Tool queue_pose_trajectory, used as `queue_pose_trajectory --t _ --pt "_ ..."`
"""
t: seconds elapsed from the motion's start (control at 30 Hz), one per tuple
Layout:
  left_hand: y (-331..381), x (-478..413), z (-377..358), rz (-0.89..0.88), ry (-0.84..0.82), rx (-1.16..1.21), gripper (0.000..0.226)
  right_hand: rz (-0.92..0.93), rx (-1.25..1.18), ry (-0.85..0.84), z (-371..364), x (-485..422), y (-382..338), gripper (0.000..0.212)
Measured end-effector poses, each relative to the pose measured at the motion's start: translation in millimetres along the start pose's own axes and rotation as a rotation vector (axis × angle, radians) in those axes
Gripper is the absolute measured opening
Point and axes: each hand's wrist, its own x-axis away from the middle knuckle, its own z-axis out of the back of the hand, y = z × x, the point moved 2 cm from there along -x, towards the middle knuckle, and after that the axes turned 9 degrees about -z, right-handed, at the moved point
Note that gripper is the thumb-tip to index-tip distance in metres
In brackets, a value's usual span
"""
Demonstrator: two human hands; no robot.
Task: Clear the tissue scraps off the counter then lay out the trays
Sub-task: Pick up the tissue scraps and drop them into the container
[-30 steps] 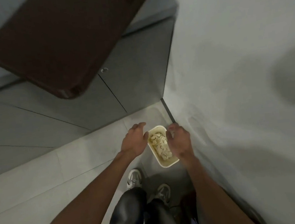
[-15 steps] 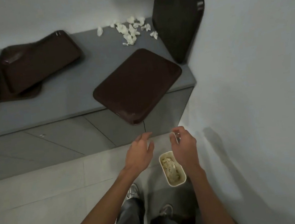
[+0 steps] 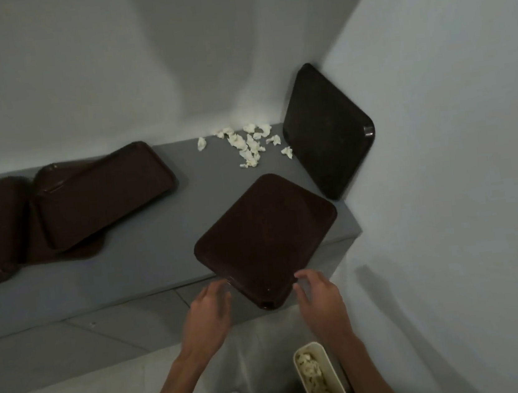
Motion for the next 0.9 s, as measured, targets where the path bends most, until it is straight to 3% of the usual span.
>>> queue_pose_trajectory --t 0.4,0.7,0.9 --pt "-26.0 -123.8 29.6 -0.049 -0.017 0.011 0.019 -0.022 0.004 0.023 -7.3 -110.3 -53.9 0.019" --pt "-7.7 -259.2 8.9 -0.124 -0.037 -0.007 0.018 -0.058 0.009 0.045 5.5 -268.1 -45.3 0.022" --pt "11.8 -341.4 -16.7 -0.125 -0.023 -0.001 0.018 -0.015 0.157 0.039 -3.6 -387.0 -53.6 0.033"
